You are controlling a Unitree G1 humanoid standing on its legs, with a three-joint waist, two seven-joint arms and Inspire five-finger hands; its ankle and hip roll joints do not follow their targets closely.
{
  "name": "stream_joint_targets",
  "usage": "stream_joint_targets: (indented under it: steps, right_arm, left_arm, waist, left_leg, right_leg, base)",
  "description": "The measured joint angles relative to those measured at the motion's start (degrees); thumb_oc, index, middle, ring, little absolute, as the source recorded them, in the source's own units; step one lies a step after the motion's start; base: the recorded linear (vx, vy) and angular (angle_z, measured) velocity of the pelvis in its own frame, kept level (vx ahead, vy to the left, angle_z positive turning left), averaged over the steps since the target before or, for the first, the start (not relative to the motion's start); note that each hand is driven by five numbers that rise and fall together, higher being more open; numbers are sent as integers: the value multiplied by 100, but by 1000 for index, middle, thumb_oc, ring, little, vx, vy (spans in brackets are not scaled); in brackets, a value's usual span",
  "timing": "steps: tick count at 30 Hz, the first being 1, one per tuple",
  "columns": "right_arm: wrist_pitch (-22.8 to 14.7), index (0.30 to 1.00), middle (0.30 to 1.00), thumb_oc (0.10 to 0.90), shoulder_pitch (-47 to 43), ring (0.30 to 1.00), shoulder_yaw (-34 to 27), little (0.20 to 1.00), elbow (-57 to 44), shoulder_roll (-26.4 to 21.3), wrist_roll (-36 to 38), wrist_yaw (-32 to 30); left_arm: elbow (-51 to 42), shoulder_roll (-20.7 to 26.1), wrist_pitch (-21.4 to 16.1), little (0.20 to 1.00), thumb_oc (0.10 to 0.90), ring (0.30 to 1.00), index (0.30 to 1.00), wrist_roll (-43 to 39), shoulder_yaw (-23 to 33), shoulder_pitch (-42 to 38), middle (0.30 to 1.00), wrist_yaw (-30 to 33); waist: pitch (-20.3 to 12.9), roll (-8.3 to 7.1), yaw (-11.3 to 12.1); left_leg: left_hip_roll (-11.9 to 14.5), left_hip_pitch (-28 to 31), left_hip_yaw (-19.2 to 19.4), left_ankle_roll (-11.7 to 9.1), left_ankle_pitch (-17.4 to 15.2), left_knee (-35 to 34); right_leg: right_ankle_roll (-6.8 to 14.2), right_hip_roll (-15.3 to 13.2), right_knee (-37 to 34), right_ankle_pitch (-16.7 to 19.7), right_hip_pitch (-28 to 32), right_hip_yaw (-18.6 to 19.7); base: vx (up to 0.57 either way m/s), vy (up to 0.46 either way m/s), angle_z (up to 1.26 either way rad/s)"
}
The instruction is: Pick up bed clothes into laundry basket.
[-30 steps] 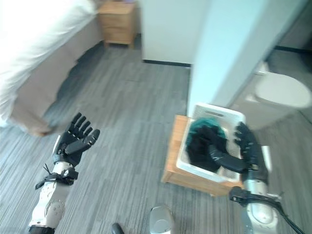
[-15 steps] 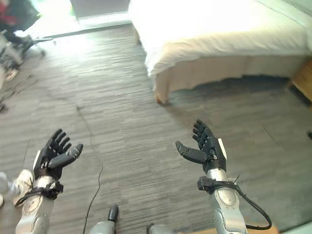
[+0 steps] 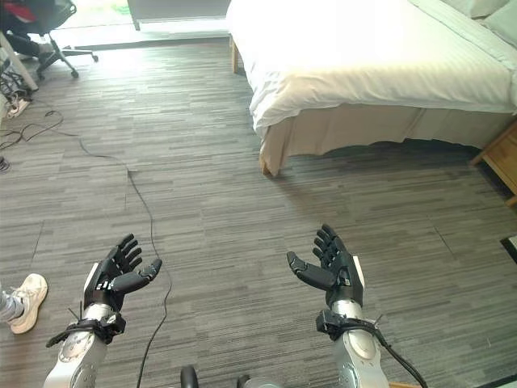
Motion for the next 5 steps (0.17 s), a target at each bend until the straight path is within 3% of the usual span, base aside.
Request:
stream_joint_targets:
  steps: [5]
  right_arm:
    - [-25,900,900,800,-119,900,64,900,835,-28,-22,-102]
  left_arm:
    - [316,-24,-11,900,800,900,900,20,-163,62,900,91]
  waist:
    - [-191,28,-38]
  left_leg:
    - [13,14,33,9,-6,-1]
  right_leg:
    - [-48,16,-115,47,25,14]
  base:
    - [18,7,-4]
